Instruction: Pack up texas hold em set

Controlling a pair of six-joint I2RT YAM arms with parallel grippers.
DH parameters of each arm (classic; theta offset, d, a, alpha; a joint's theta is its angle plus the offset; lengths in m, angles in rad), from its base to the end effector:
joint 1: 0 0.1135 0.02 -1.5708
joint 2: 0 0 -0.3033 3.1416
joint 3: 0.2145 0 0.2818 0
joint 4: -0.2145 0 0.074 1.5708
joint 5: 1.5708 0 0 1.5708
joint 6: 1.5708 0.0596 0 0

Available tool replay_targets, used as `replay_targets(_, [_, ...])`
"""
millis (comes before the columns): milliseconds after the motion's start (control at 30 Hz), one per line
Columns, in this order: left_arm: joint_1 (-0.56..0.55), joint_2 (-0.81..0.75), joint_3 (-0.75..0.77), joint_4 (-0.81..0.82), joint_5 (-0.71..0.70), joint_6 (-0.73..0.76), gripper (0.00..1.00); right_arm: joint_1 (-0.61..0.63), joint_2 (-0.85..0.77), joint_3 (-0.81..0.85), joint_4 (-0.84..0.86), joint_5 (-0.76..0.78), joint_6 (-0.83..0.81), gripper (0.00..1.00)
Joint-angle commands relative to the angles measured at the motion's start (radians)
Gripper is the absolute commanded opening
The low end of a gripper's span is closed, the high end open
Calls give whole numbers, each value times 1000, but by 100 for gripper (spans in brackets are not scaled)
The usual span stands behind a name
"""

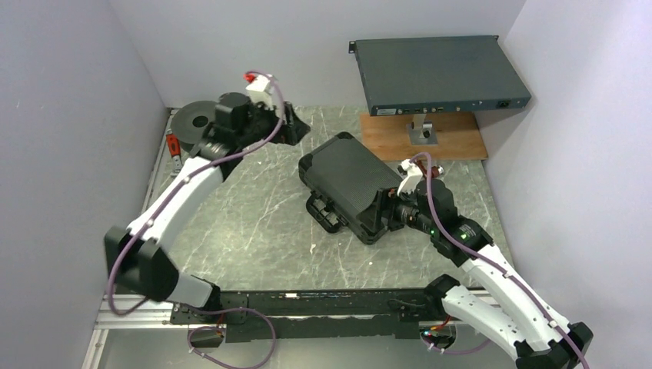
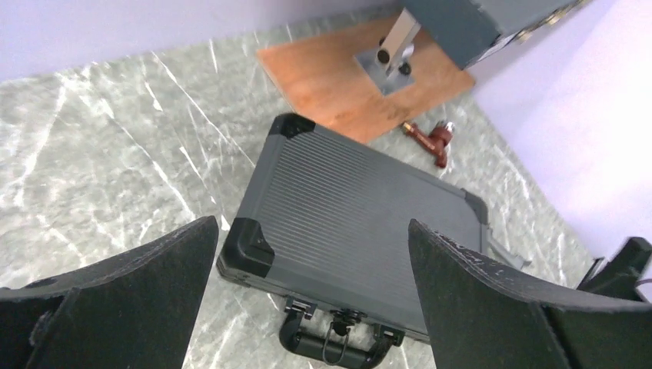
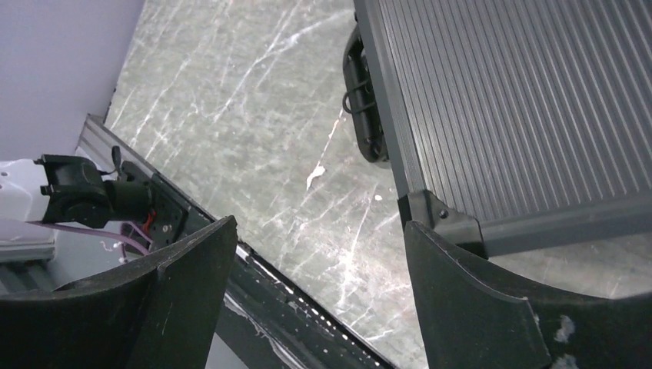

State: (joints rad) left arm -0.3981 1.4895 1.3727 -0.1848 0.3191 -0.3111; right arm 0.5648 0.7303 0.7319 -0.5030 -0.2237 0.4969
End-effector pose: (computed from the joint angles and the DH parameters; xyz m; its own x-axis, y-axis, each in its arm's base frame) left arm 0.3620 -0.1725 0.4045 -0.4579 -0.1227 -0.8805 0.5295 0.7579 -0.3810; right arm 0.1493 0.1103 0.3128 -0.6840 0.1169 -0.7200 -0.4097 0.7552 0.5118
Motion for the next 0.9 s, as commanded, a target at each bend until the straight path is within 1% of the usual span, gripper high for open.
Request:
replay_targets(0, [98, -158, -159, 113, 37, -136, 100, 5, 36, 83, 81, -12, -43, 81])
replay_targets(67, [152, -193, -195, 123, 98, -166, 100, 5, 64, 106, 97, -2, -54, 79])
replay_targets(133, [157, -212, -207, 75, 89, -139, 100, 5, 94, 118, 120, 1, -59, 76])
replay_targets(167, [157, -219, -217, 54, 89, -127, 98, 6, 112, 122, 136, 2, -60, 74])
replay_targets(200, [157, -225, -231, 41, 97, -120, 95, 6, 128, 124, 152, 6, -58, 72])
replay_targets(300, [155, -249, -303, 42, 162, -113, 79, 6, 174, 136, 203, 10, -55, 66])
replay_targets(367, [150, -272, -371, 62, 183, -126, 74, 5, 206, 137, 252, 9, -55, 62])
replay_targets(567, [91, -343, -572, 141, 176, -123, 68, 5, 338, 162, 344, -6, -60, 48])
replay_targets(600, [83, -346, -593, 153, 178, -125, 66, 6, 359, 167, 358, -9, -60, 47])
replay_targets(667, [61, -345, -645, 192, 182, -137, 61, 6, 400, 177, 382, -13, -62, 43])
replay_targets(767, [24, -326, -703, 271, 192, -169, 56, 6, 445, 182, 421, -12, -68, 34])
replay_targets(867, [-12, -283, -730, 313, 198, -188, 51, 6, 488, 180, 460, -18, -68, 25])
